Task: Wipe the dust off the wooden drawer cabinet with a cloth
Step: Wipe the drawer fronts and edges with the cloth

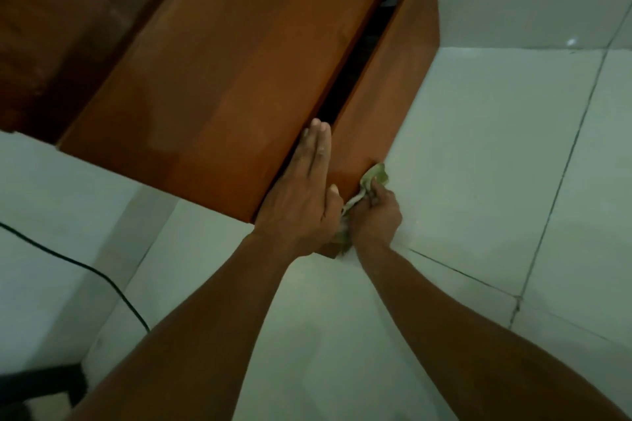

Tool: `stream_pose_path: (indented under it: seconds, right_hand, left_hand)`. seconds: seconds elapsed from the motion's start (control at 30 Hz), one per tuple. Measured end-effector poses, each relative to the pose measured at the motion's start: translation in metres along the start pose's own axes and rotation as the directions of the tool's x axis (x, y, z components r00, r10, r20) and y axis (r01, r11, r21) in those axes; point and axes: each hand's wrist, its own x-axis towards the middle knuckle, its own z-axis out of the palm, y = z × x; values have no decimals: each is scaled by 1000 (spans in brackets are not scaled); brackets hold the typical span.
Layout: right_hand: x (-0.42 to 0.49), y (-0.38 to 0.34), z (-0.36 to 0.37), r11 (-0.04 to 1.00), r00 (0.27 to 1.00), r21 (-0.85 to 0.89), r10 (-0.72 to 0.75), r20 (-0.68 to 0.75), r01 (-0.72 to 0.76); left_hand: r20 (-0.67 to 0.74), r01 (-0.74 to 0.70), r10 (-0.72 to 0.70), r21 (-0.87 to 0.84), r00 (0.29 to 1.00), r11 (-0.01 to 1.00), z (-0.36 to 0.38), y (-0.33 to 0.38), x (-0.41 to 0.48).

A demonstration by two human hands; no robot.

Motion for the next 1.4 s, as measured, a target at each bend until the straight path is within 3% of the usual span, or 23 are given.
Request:
stream_pose_path:
  seconds: [0.07, 0.2, 0.3, 0.33, 0.47, 0.57, 0.63, 0.7, 0.77, 0.87, 0.93, 1.0, 1.13, 1.23, 1.3, 1.4]
  right_hand:
    - [-5, -18, -5, 999, 995, 23, -40, -87, 42]
    - [-37, -33, 0, 901, 898, -15, -434, -74, 434]
    - [-24, -15, 4, 871, 876, -88, -481, 40, 483]
    - [-13, -7, 7, 875, 883, -134, -469, 7, 465]
    - [16, -4, 12, 943, 948, -134, -314, -57, 304]
    - [30, -17, 2, 998, 999, -42, -40, 4, 40]
    - [38, -27, -10, 991, 991, 53, 118, 65, -121]
    - [44, -39, -25, 908, 943, 271, 279, 180, -320]
    - [45, -52, -47, 711, 838, 458, 377, 393, -534]
    - [45, -64, -82, 479, 739, 580, 272, 616, -659]
    - [42, -68, -101, 471, 709, 554, 265, 653, -686]
    - [33, -79, -113, 563, 679, 454, 288, 675, -690]
    - [6, -117, -119, 803, 664, 198, 297, 686, -563]
    - [-9, -139, -113, 982, 784, -45, 176, 595, -186]
    - [-22, -147, -103, 978, 813, -164, -12, 583, 132]
    - [-44, -150, -92, 926, 754, -192, -132, 643, 326]
  left_hand:
    - [10, -3, 3, -6, 1000, 1000, 0, -1, 0]
    - [22, -3, 4, -49, 1000, 999, 0, -1, 0]
    - [18, -6, 7, -25, 1000, 1000, 0, -1, 0]
    - [16, -7, 7, -10, 1000, 1000, 0, -1, 1]
    - [11, 2, -3, 51, 1000, 999, -1, 0, 2]
    - [18, 6, -7, 51, 1000, 999, 0, 0, 2]
    - [12, 5, -6, 64, 1000, 998, 0, 0, 1]
    - [4, 10, -10, 88, 1000, 996, -1, 2, 0]
    - [-3, 50, -50, 103, 999, 993, -1, 6, -5]
    - [-66, 156, -151, 74, 986, 985, 1, 17, -23]
    - [-73, 167, -160, 101, 984, 981, 3, 22, -43]
    - [-34, 159, -156, 120, 987, 980, 2, 25, -63]
    - [-4, 149, -150, 119, 989, 982, 3, 33, -103]
    - [-9, 160, -161, 123, 987, 979, 5, 38, -123]
    - [27, 161, -168, 170, 985, 972, 1, 37, -126]
    - [74, 172, -196, 247, 978, 954, -8, 37, -127]
